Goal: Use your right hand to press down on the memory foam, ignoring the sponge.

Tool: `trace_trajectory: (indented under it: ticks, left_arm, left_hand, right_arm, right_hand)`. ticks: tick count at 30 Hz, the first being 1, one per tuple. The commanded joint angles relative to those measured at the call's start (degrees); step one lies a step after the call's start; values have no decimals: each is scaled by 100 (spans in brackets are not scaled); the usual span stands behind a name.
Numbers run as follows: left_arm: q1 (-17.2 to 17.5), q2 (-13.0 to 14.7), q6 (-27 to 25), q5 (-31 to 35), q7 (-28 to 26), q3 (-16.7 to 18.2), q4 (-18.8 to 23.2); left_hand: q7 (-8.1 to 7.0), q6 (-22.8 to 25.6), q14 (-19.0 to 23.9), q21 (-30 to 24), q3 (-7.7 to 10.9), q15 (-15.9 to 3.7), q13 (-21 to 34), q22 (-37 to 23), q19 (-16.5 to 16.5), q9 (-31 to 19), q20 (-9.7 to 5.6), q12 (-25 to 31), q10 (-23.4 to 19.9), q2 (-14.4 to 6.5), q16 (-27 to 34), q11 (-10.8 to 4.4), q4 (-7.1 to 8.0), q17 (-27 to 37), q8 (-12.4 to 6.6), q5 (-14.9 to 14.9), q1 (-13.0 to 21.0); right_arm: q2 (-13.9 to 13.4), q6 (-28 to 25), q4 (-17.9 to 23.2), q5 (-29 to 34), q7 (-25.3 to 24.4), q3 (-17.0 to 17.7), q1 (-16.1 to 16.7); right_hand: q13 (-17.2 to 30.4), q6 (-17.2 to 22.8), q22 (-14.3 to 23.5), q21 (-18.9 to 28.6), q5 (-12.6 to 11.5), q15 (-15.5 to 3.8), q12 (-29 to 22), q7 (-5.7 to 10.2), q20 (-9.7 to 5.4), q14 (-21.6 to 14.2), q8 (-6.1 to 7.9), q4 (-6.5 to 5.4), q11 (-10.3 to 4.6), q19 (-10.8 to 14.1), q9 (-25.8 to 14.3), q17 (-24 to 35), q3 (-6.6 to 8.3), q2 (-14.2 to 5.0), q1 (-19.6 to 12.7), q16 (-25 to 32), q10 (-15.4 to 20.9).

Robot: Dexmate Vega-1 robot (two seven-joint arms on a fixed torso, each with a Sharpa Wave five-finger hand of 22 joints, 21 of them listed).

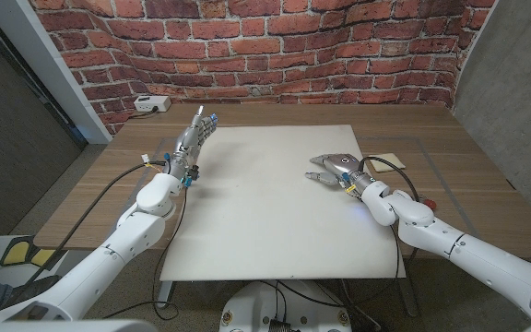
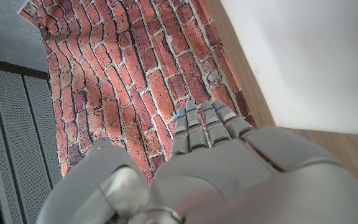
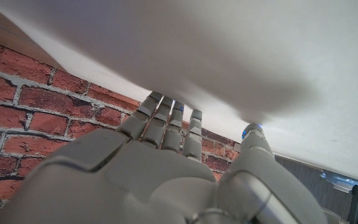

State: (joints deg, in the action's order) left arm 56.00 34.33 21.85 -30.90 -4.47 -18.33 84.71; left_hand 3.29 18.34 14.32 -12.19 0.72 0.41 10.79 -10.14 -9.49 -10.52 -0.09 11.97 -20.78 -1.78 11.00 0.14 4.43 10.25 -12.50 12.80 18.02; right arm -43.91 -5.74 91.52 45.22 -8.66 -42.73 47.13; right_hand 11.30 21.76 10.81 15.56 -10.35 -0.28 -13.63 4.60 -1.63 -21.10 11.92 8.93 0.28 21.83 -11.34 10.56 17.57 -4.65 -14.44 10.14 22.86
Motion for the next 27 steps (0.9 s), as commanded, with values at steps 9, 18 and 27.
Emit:
trace_trajectory:
  ticks: [9,18,27]
  left_arm:
    - [-14,-10,-17,-19,20,-9,-28]
    - [-44,-1,-40,-47,71,-14,-72]
    - [-70,-13,-41,-68,96,-16,-122]
  left_hand:
    - [10,39,33,26,-19,-4,11,-14,-28,-24,38,-1,-49,-10,-15,-12,5,13,30,-33,24]
    - [17,42,38,29,-24,-8,11,-15,-27,-25,53,-5,-52,-15,-15,-16,5,14,36,-37,29]
    - [22,54,42,33,-31,-5,11,-15,-25,-25,43,-8,-58,-19,-16,-12,5,14,38,-41,34]
  right_arm:
    - [76,-133,-194,-75,402,-146,-127]
    - [138,-263,-344,-122,587,-250,-191]
    - [171,-367,-491,-155,784,-374,-270]
  right_hand:
    - [12,38,13,23,-14,-11,-17,23,-6,-6,3,64,-11,137,-23,-3,96,-14,-214,40,23]
    - [12,48,12,25,-18,-15,-18,26,-7,-14,8,100,-4,165,-22,-7,160,-45,-351,44,33]
    - [13,79,10,22,-26,-23,-18,54,-14,-17,24,150,9,197,-21,-11,256,-75,-572,45,41]
